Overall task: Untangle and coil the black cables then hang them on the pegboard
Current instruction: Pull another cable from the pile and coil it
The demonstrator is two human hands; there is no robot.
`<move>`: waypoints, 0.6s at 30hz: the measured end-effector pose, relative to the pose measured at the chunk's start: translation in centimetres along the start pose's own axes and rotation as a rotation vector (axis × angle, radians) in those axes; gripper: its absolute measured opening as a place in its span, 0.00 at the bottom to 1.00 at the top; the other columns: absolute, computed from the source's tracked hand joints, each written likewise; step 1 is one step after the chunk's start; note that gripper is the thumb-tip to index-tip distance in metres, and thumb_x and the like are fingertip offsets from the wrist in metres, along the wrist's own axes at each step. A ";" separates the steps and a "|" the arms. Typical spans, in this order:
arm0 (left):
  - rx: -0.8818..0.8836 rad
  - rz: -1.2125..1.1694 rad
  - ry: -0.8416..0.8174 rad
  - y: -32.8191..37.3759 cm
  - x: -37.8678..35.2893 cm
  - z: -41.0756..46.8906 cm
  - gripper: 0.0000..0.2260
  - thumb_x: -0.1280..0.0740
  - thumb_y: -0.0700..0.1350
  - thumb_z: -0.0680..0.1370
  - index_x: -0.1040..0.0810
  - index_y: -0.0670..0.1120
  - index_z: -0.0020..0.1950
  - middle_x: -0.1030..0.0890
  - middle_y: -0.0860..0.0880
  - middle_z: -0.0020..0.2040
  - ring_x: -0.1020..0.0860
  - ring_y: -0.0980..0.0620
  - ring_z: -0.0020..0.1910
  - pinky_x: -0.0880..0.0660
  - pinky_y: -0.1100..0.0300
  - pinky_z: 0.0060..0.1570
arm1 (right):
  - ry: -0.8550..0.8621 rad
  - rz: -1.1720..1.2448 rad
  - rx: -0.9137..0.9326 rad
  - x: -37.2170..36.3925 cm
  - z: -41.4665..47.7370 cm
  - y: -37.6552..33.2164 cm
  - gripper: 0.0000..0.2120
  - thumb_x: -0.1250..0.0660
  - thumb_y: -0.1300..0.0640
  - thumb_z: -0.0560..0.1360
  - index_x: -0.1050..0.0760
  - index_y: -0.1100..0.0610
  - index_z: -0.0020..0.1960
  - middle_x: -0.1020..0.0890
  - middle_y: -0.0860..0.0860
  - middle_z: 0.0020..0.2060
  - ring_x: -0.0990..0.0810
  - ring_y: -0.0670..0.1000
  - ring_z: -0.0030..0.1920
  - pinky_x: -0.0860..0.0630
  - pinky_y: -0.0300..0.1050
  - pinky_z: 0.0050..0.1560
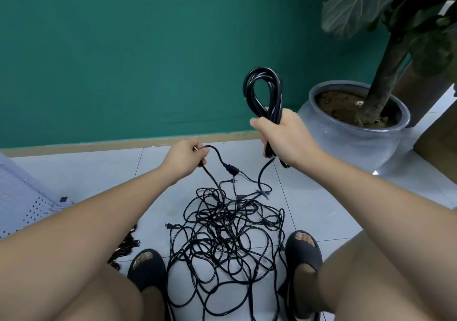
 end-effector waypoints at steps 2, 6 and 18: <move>0.017 0.128 -0.084 -0.5 -0.2 -0.2 0.11 0.31 0.50 0.84 0.20 0.45 0.46 0.12 0.52 0.39 0.13 0.49 0.44 0.25 0.58 0.37 | 0.032 0.024 0.007 0.5 0.2 0.0 0.21 0.33 0.52 0.81 0.37 0.68 0.42 0.29 0.58 0.31 0.20 0.55 0.26 0.31 0.52 0.35; 0.047 0.319 -0.371 -1.3 -2.6 -1.9 0.09 0.26 0.51 0.81 0.16 0.45 0.47 0.11 0.52 0.42 0.13 0.50 0.46 0.26 0.61 0.38 | 0.057 0.051 0.027 0.9 0.4 -0.2 0.23 0.33 0.52 0.81 0.35 0.70 0.41 0.28 0.58 0.30 0.20 0.56 0.27 0.30 0.52 0.36; -0.192 -0.133 -0.497 8.9 -5.6 -7.5 0.11 0.30 0.50 0.83 0.21 0.59 0.65 0.15 0.59 0.60 0.19 0.60 0.62 0.25 0.58 0.68 | 0.031 0.258 0.066 -0.2 1.0 -1.2 0.25 0.33 0.53 0.81 0.30 0.70 0.33 0.26 0.59 0.24 0.20 0.59 0.28 0.27 0.49 0.38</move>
Point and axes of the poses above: each hand's wrist, its own z-axis towards the middle knuckle, its own x-axis out of the back of the hand, y = z × x, the point moved 8 cm from there along z, towards the middle knuckle
